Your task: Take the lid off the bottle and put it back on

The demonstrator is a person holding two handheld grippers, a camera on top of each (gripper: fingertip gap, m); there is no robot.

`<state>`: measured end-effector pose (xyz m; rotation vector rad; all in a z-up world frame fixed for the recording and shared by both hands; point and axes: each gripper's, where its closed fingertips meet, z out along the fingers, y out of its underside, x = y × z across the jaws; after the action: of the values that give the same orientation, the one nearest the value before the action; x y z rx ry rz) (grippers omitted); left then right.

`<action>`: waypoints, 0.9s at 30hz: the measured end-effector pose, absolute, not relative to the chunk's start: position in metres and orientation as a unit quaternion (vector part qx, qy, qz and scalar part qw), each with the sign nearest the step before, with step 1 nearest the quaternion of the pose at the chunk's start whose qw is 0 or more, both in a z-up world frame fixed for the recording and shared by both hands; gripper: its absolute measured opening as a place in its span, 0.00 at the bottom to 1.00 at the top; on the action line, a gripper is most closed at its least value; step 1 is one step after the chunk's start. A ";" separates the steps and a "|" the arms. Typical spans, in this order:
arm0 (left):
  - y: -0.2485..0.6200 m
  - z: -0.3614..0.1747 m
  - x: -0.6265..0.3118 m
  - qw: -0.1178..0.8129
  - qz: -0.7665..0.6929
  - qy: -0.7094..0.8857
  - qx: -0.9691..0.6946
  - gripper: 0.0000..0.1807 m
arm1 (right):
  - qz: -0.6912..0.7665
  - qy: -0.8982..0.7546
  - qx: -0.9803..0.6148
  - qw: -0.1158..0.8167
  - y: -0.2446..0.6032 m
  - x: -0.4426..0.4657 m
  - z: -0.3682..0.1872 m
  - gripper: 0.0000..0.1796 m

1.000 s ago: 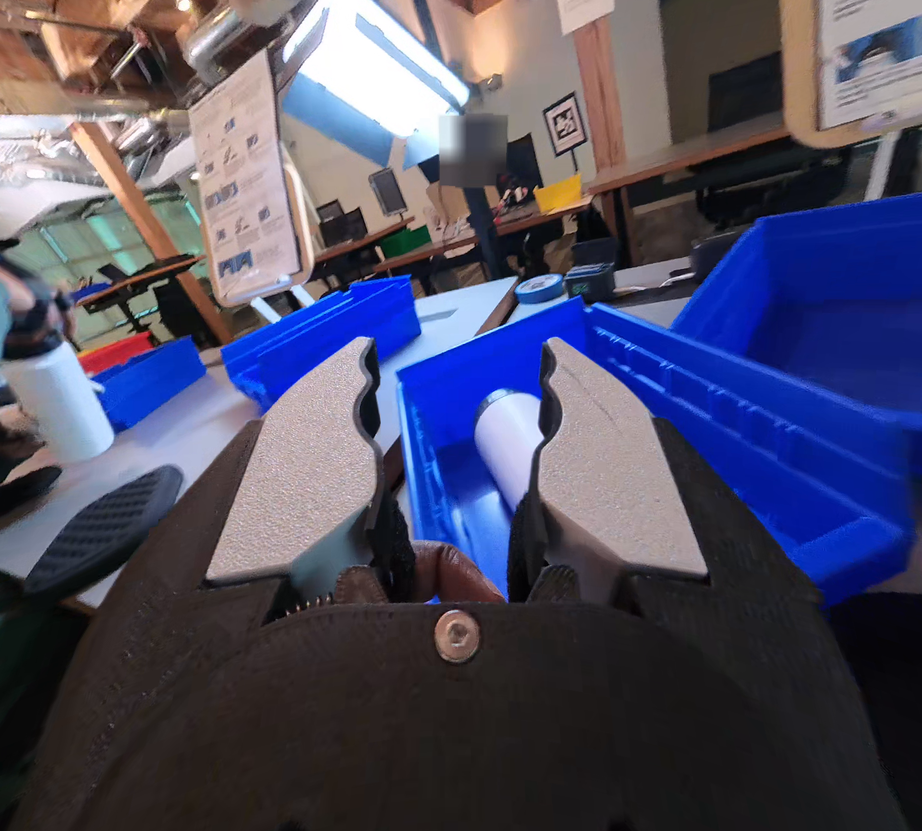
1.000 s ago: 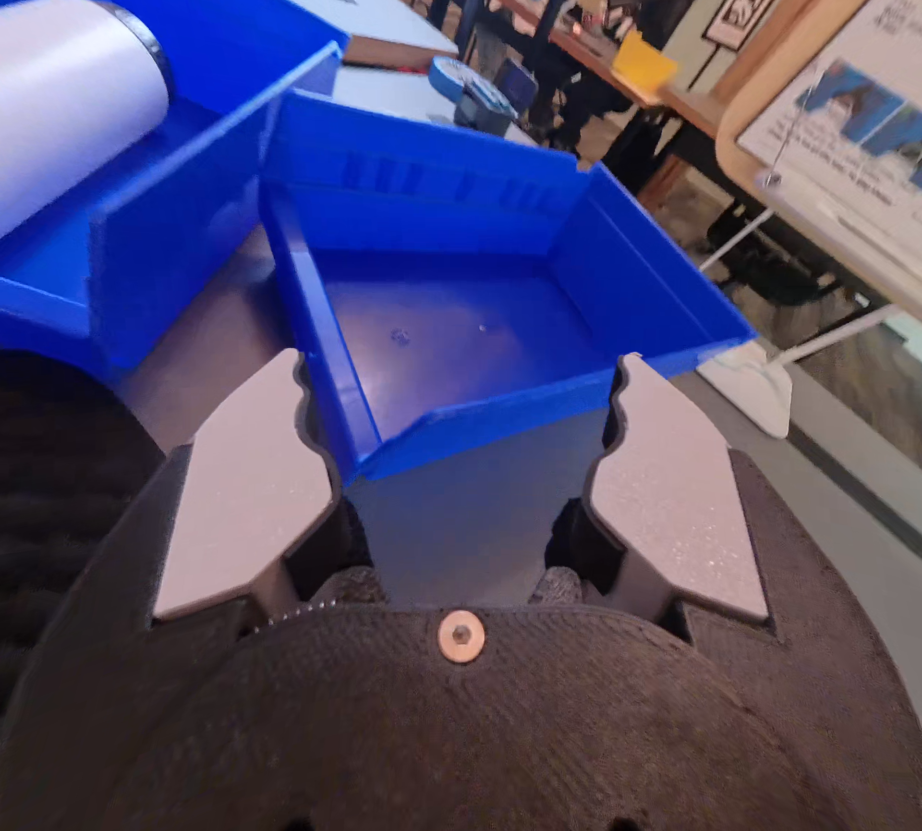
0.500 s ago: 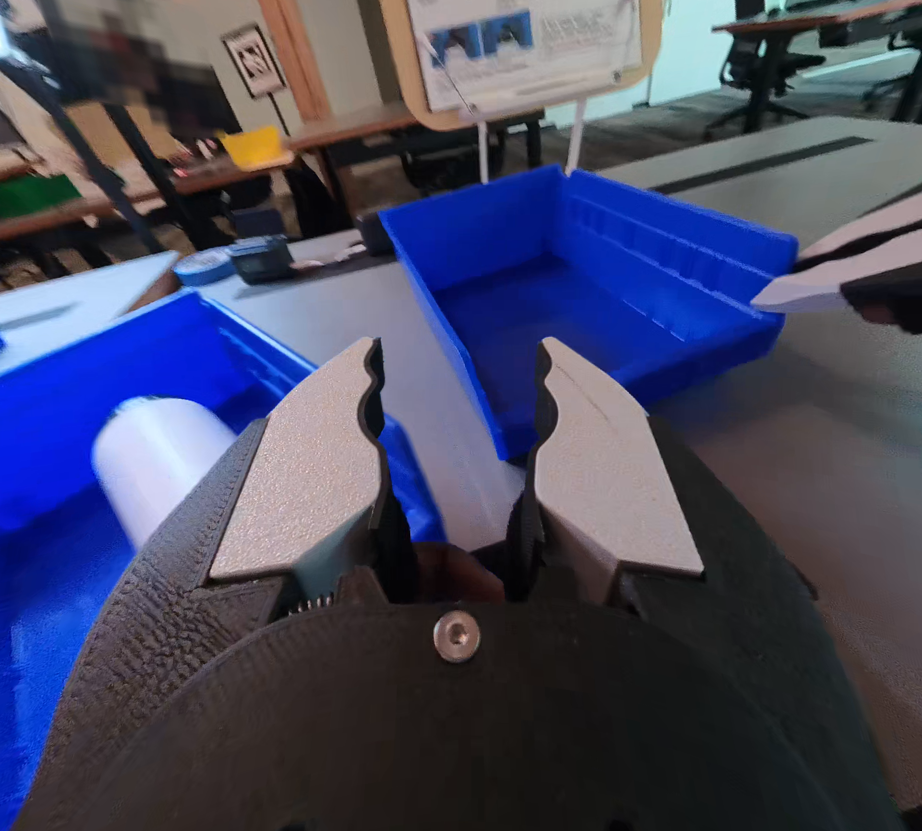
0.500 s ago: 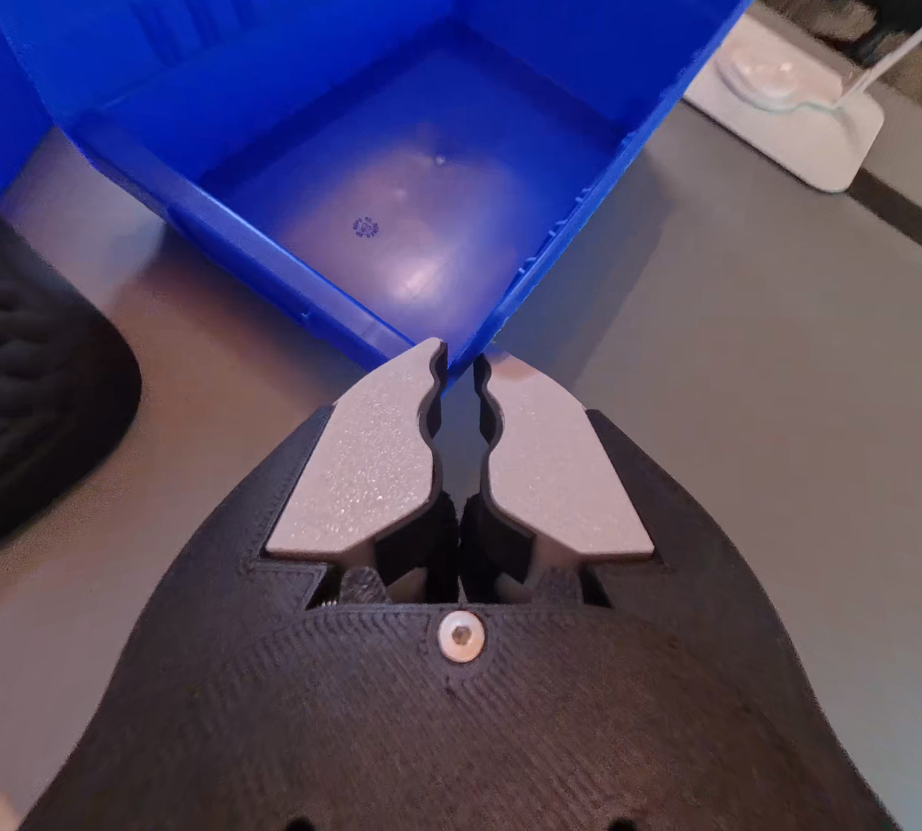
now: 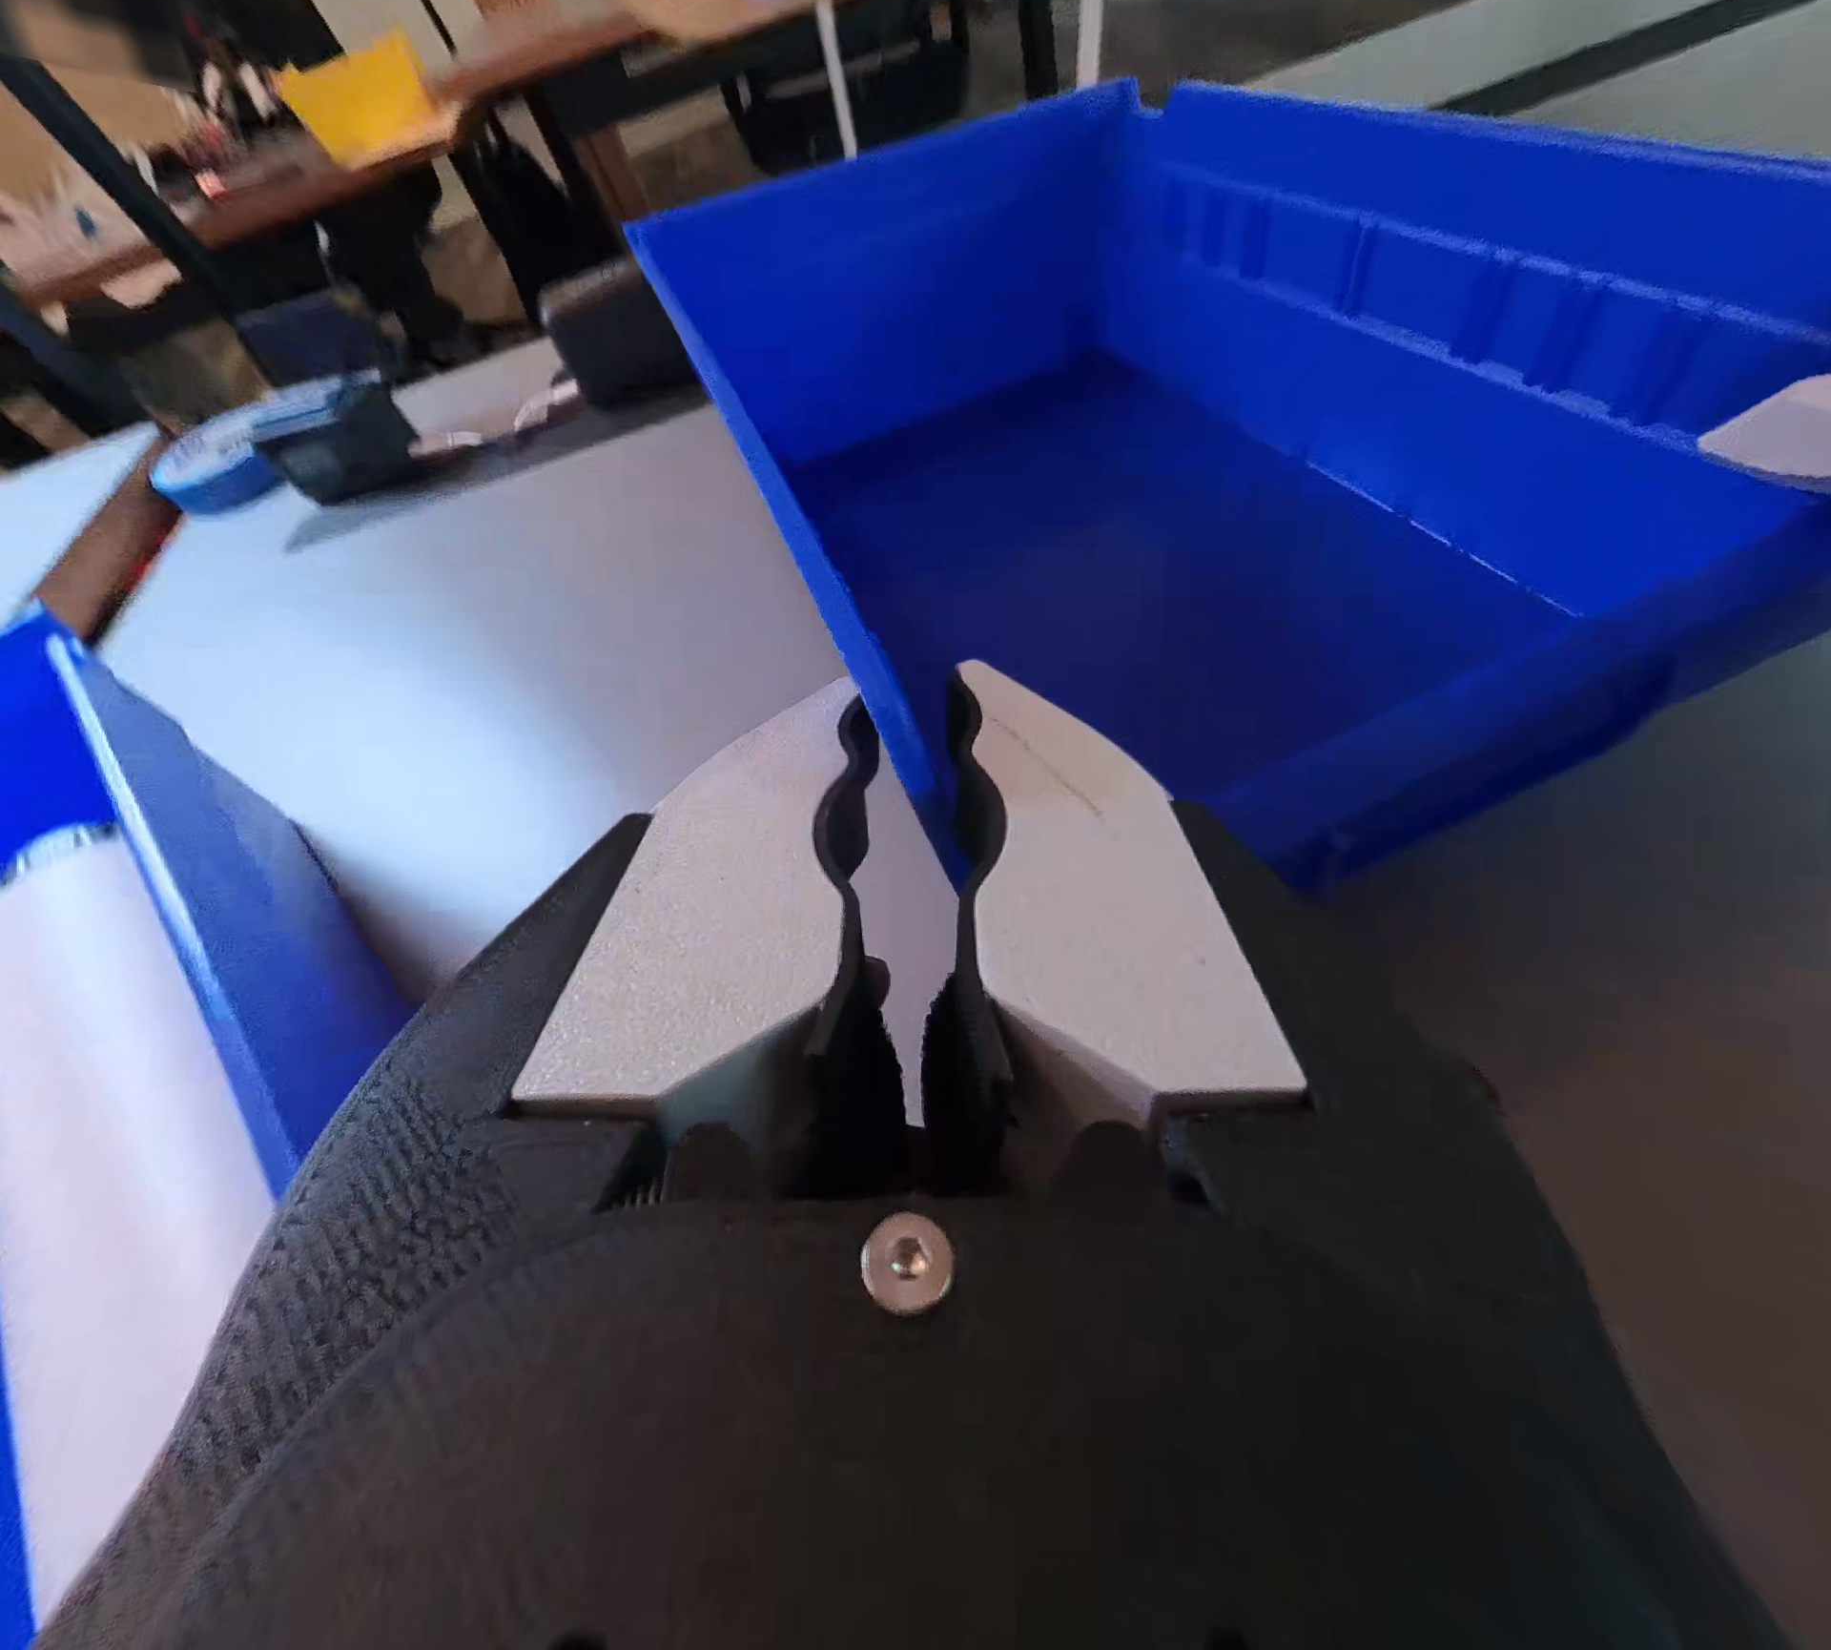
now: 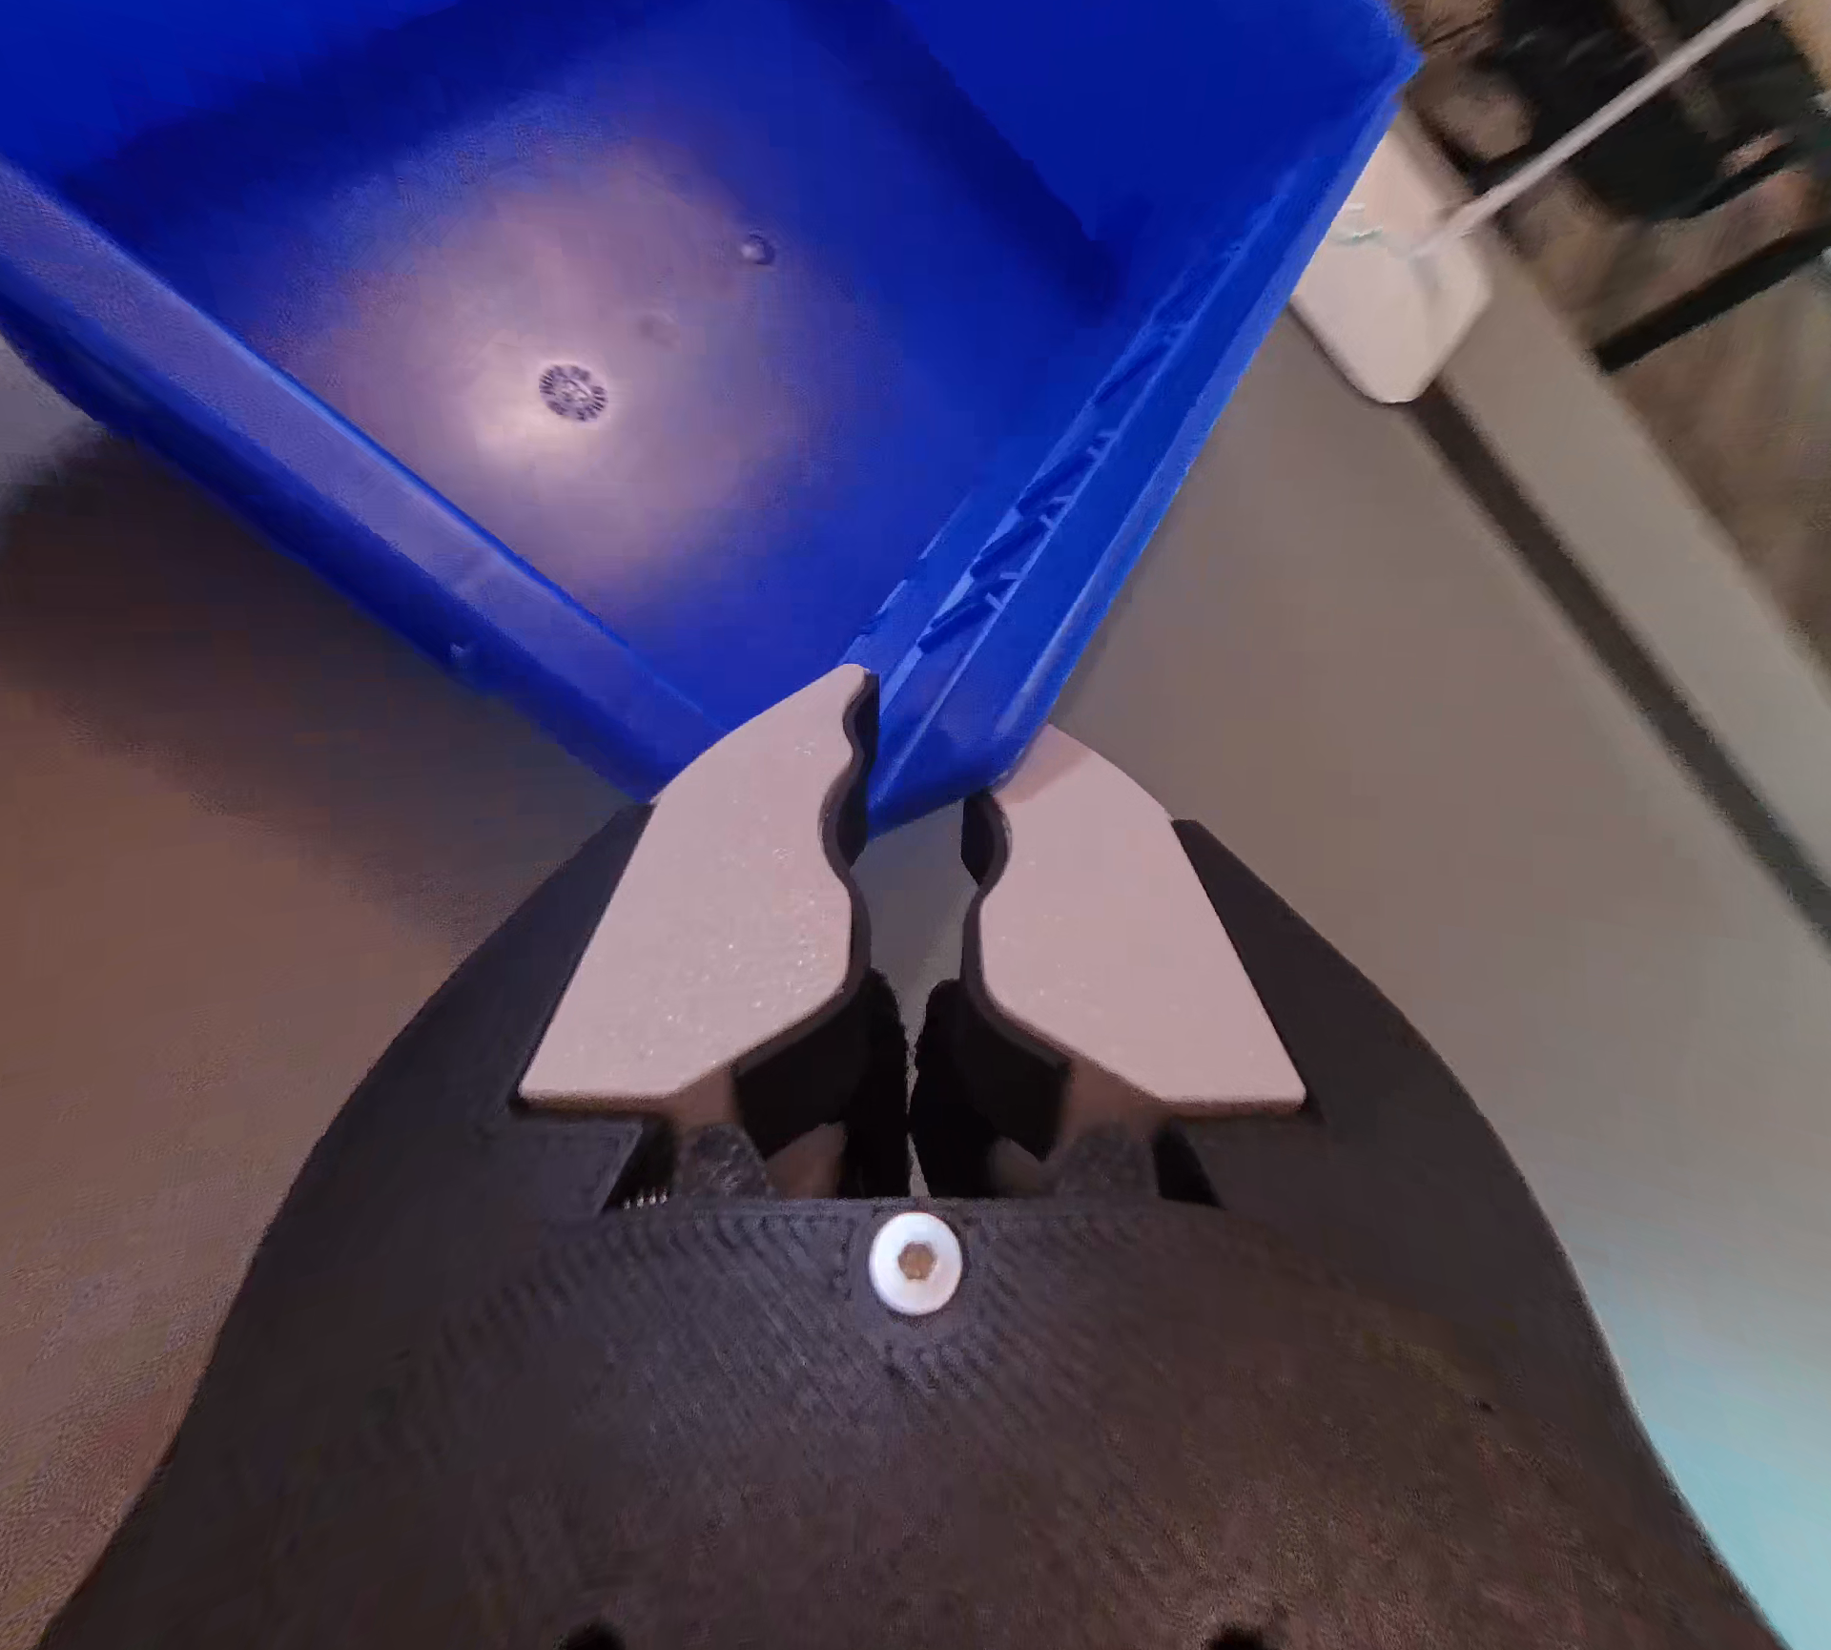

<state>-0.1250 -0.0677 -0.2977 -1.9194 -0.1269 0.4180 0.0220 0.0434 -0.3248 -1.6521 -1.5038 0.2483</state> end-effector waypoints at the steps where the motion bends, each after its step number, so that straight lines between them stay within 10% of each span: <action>1: -0.060 -0.289 -0.118 0.563 0.182 -0.045 -0.805 0.07 | 0.089 -0.599 -0.659 0.447 0.048 0.031 -0.319 0.08; 27: 0.127 -0.327 0.176 0.548 0.010 0.195 -0.813 0.13 | -0.038 -0.387 -0.765 0.513 0.187 0.354 -0.317 0.06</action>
<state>0.1756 0.1267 -0.3273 -1.9259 0.4612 0.0244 0.3538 0.1867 -0.3173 -1.8402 -0.9314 -0.0915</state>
